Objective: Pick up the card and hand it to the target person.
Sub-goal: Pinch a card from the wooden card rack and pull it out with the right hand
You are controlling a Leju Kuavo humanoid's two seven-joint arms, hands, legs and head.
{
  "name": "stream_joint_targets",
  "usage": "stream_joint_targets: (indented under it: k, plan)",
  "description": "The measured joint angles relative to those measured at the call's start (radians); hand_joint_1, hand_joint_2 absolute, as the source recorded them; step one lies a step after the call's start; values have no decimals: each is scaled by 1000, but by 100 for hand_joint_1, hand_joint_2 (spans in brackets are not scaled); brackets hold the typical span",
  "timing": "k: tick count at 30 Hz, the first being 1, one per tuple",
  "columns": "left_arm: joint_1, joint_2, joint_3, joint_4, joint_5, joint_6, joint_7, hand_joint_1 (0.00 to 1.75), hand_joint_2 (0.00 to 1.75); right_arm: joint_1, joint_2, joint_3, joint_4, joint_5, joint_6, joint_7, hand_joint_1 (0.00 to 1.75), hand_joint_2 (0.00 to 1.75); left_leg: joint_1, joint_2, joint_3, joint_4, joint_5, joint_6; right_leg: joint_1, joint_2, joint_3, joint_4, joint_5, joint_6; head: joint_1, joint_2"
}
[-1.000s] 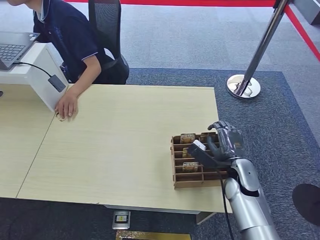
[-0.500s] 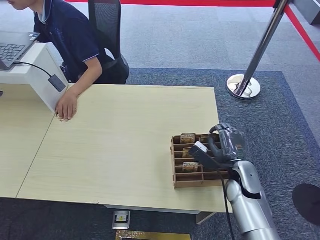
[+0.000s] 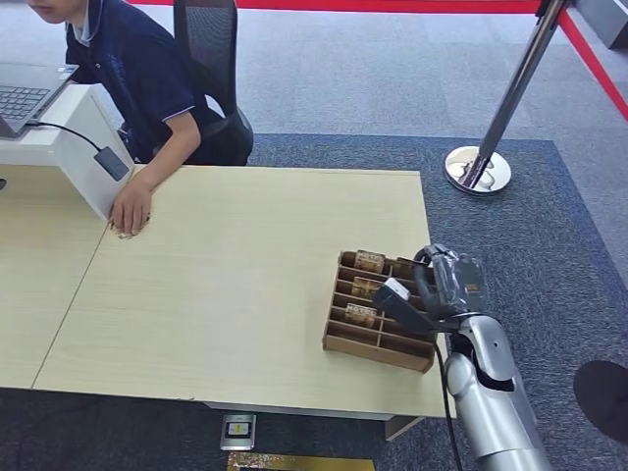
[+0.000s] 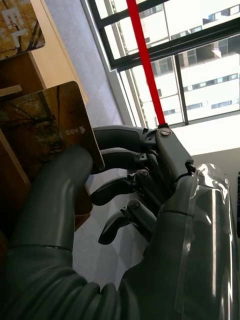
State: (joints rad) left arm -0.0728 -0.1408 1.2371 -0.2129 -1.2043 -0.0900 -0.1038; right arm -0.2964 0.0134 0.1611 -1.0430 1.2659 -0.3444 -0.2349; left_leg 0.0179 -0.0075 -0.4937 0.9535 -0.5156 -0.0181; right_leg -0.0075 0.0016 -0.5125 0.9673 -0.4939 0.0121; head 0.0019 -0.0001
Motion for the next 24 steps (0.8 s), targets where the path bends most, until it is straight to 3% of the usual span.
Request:
stream_joint_targets:
  k: [13, 24]
  plan:
    - [-1, 1, 0, 0, 16, -1, 0, 0, 0, 19, -2, 0, -49, 7, 1, -11, 175, 175, 0, 0, 0, 0, 0, 0, 0, 0, 0, 0, 0, 0, 0, 0]
    - [4, 7, 3, 0, 22, -1, -3, 0, 0, 131, -38, -11, -328, -52, 81, -54, 175, 175, 0, 0, -1, 0, -1, -1, 0, 0, -1, 0, -2, -1, 0, 0]
